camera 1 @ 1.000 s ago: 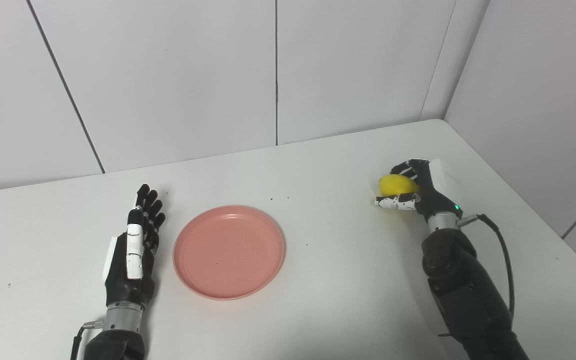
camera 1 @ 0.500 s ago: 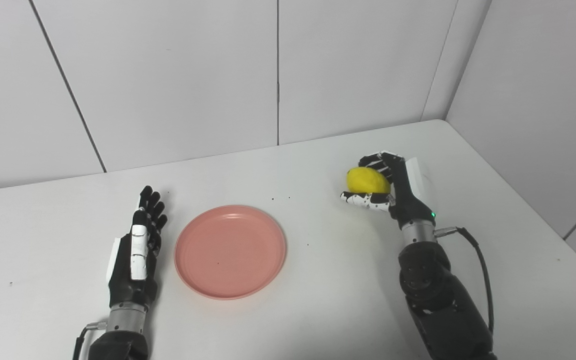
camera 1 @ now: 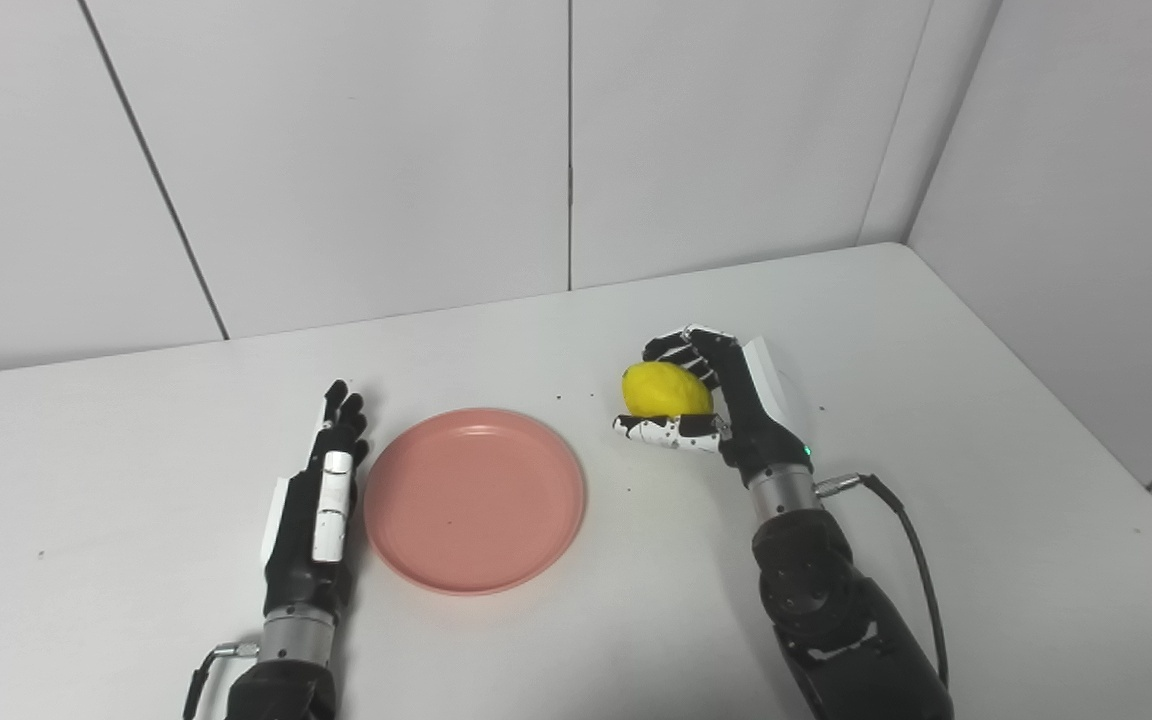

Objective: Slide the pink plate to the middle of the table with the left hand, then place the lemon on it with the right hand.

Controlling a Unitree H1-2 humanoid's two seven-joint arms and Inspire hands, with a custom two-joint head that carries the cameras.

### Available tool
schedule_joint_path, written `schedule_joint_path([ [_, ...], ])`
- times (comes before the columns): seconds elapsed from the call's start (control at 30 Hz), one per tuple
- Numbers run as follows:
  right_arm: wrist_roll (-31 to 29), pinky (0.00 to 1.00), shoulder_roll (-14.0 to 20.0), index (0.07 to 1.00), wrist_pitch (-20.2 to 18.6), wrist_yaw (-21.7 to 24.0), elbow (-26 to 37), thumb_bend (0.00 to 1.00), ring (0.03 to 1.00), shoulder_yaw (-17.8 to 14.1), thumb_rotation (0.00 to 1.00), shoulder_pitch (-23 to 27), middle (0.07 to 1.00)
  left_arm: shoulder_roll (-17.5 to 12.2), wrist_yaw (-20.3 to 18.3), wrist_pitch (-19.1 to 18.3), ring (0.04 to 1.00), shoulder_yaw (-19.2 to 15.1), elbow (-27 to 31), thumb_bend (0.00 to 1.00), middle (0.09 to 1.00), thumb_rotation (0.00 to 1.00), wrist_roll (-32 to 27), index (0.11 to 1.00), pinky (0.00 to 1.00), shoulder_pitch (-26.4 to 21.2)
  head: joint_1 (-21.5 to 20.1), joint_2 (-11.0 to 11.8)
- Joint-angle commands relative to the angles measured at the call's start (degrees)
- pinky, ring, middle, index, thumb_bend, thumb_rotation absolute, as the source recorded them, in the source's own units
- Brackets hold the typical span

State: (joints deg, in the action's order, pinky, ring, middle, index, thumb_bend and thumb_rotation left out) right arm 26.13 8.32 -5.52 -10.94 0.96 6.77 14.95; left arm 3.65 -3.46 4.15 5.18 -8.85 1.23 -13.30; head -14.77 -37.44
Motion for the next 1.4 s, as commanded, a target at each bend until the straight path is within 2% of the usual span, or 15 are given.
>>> schedule_joint_path([
  [0.0, 0.19, 0.38, 0.17, 0.529, 4.1, -0.08, 0.89, 0.52, 0.421, 0.31, 0.0, 2.49, 0.479, 0.93, 0.77, 0.95, 0.993, 0.45, 1.92, 0.62, 0.985, 1.0, 0.9, 0.977, 0.99, -0.91, 0.02, 0.04],
  [0.17, -0.45, 0.38, 0.01, 0.53, 4.18, 2.09, 1.86, 0.52, 0.421, 1.56, 0.0, 2.75, 0.476, 1.48, 1.47, 1.55, 0.984, 0.89, 1.65, 0.62, 0.983, 1.0, 1.48, 0.977, 0.97, -1.03, 3.46, -0.33],
  [0.37, -0.71, 0.42, -0.34, 0.52, 6.39, 3.66, 1.09, 0.52, 0.434, 3.17, 0.0, 3.69, 0.481, 2.13, 2.26, 0.88, 0.987, 1.16, 1.71, 0.66, 0.983, 1.0, 2.39, 0.976, 0.98, -1.11, 5.83, -0.57],
  [0.6, -0.56, 0.43, -0.91, 0.505, 6.19, 5.71, 1.62, 0.52, 0.442, 4.94, 0.0, 4.5, 0.494, 3.2, 2.71, 1.42, 0.976, 1.22, 1.57, 0.63, 0.969, 1.0, 2.16, 0.957, 0.97, -1.3, 8.47, -0.97],
  [0.77, -0.67, 0.42, -0.94, 0.505, 6.69, 6.84, 1.44, 0.52, 0.443, 5.9, 0.0, 5.37, 0.493, 3.54, 3.02, 0.71, 0.988, 1.48, 1.76, 0.65, 0.982, 1.0, 2.56, 0.975, 0.98, -1.51, 10.16, -1.18],
  [0.93, -0.66, 0.44, -0.72, 0.502, 7.42, 8.39, 1.17, 0.52, 0.448, 6.71, 0.0, 6.16, 0.494, 4.15, 3.25, 1.46, 0.993, 1.02, 0.85, 0.65, 0.977, 1.0, 2.19, 0.97, 0.99, -2.07, 10.95, -1.54],
  [1.23, 3.86, 0.45, -1.04, 0.506, 5.7, 10.48, 0.28, 0.52, 0.444, 9.36, 0.0, 7.97, 0.491, 4.39, 3.24, 0.95, 0.999, 0.62, 1.05, 0.65, 0.98, 1.0, 2.01, 0.971, 0.99, -2.23, 11.04, -1.78],
  [1.3, 5.83, 0.42, -1.34, 0.51, 5.16, 10.44, -0.29, 0.52, 0.434, 10.41, 0.0, 8.39, 0.497, 4.27, 3.03, 0.48, 1.0, 0.49, 1.31, 0.66, 0.979, 1.0, 1.76, 0.973, 1.0, -2.3, 11.05, -1.87],
  [1.33, 6.44, 0.35, -1.47, 0.515, 4.96, 10.58, -0.6, 0.52, 0.424, 10.83, 0.0, 8.58, 0.491, 4.23, 2.96, 0.23, 1.0, 0.44, 1.51, 0.66, 0.978, 1.0, 1.64, 0.975, 1.0, -2.3, 11.06, -1.95],
  [1.37, 6.95, 0.32, -1.51, 0.512, 5.17, 10.51, -1.2, 0.52, 0.439, 11.19, 0.0, 8.77, 0.48, 4.18, 2.99, 0.14, 1.0, 0.44, 1.6, 0.67, 0.977, 1.0, 1.67, 0.974, 1.0, -2.3, 11.06, -1.95],
])
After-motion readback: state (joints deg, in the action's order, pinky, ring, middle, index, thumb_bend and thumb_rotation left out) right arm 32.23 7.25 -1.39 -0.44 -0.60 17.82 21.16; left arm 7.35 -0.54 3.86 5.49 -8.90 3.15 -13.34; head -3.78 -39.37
